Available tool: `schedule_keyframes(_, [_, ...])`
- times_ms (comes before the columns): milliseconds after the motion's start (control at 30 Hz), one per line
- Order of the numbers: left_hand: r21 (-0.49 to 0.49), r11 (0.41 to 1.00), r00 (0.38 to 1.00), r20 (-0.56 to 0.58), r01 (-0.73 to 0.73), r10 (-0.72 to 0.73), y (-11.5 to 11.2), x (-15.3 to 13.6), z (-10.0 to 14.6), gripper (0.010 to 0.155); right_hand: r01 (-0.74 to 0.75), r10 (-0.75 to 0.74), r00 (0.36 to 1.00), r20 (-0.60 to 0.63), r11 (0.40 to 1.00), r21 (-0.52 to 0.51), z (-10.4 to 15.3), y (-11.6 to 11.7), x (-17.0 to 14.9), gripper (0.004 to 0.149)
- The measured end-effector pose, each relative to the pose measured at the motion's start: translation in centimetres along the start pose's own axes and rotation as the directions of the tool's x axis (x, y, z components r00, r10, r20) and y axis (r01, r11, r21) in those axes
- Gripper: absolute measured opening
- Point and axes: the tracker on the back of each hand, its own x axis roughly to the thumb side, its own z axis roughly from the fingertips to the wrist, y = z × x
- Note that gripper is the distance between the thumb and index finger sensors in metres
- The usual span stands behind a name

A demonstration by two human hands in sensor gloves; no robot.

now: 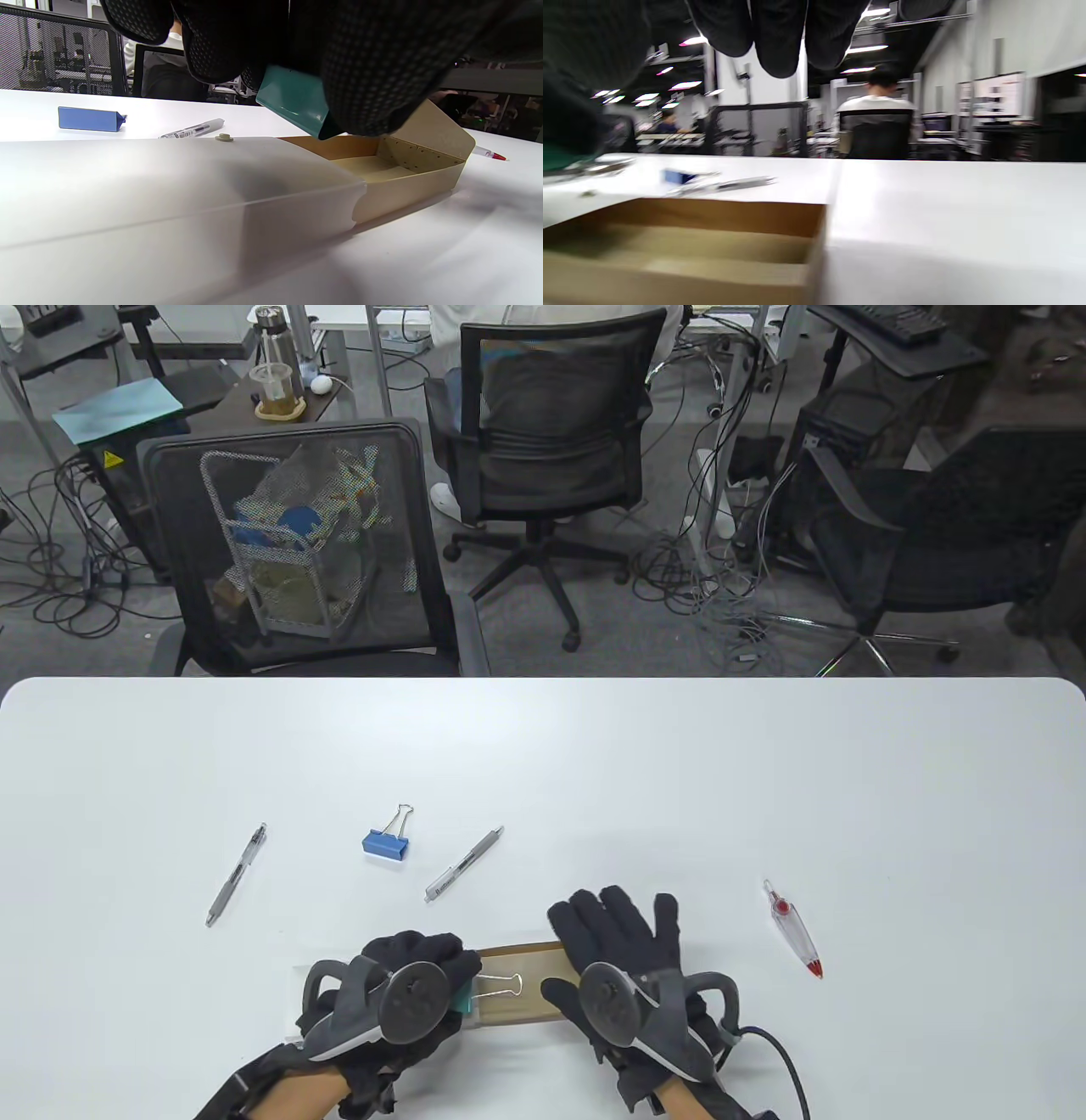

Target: Pack snap-button pull-out pencil case

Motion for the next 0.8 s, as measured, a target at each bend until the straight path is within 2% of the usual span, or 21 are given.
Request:
schedule_keyframes(200, [0.019,1.000,1.000,-0.008,0.018,-0.018,0.2,-0.1,0.5,0.072,-0.196,0.191,0.971,0.143,0.980,0.028,-1.6,1.3,4.9,0.067])
schedule_keyframes(367, [0.053,0.998,1.000,-0.013,0.023,-0.022,0.4,-0.4,1.0,0.072,-0.140,0.132,0.980,0.150,0.989,0.045,-2.2,2.4,5.8,0.053])
schedule_keyframes(533, [0.047,0.999,1.000,-0.008,0.023,-0.022,0.3,-0.4,1.0,0.072,-0.132,0.121,0.978,0.172,0.990,0.051,-2.1,3.3,6.2,0.051])
schedule_keyframes(633, [0.048,0.999,1.000,-0.011,0.004,-0.004,0.4,-0.7,1.0,0.072,-0.156,0.150,0.971,0.187,0.988,0.017,-1.9,3.5,6.3,0.052])
schedule_keyframes(700, [0.020,1.000,1.000,-0.013,-0.017,0.017,0.5,-1.1,1.0,0.076,-0.142,0.139,0.971,0.195,0.990,-0.002,-1.9,3.4,6.0,0.052])
schedule_keyframes(733, [-0.006,1.000,1.000,-0.020,-0.018,0.018,0.6,-1.3,0.9,0.082,-0.143,0.140,0.971,0.195,0.990,0.000,-1.8,3.4,6.0,0.052])
schedule_keyframes(800, [-0.127,0.992,0.997,-0.070,0.002,-0.011,0.6,-2.4,0.9,0.097,-0.170,0.169,0.967,0.189,0.985,-0.009,-1.7,3.1,5.5,0.052])
